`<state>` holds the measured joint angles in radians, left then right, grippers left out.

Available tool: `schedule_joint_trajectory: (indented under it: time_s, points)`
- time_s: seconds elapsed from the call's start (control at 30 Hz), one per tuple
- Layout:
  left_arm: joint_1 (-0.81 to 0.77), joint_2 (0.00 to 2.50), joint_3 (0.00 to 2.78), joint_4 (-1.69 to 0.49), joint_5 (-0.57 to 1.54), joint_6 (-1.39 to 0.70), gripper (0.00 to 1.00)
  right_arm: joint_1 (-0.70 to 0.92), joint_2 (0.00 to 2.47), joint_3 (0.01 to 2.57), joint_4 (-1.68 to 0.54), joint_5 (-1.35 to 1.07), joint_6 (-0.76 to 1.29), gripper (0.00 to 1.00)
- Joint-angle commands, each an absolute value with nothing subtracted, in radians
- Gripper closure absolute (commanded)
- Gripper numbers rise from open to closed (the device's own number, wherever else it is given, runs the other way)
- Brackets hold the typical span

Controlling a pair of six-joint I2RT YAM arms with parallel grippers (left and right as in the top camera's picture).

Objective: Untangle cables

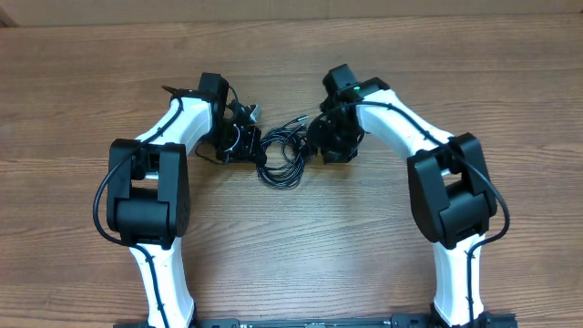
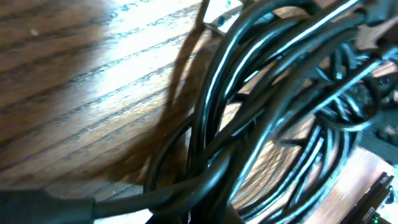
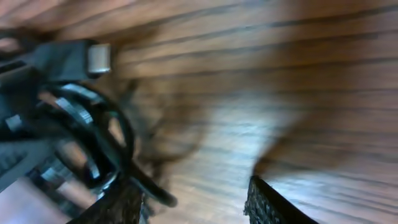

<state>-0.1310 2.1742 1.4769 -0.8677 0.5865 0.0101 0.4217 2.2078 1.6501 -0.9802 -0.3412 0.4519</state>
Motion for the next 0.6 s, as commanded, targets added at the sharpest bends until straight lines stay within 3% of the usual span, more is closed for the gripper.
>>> schedule_joint_trajectory:
  time_s: [0.0, 0.23, 0.57]
  points:
    - [-0.136, 2.204, 1.448, -0.875, 0.595, 0.019, 0.96, 0.445, 2.19, 1.655, -0.975, -0.06, 0.557, 0.5]
    - [-0.125, 2.204, 1.448, -0.879, 0.592, -0.005, 0.96, 0.434, 2.19, 1.655, -0.981, 0.051, 0.633, 0.57]
    - [-0.104, 2.204, 1.448, -0.906, 0.517, -0.034, 0.95, 0.342, 2.19, 1.657, -1.131, 0.174, 0.597, 0.59]
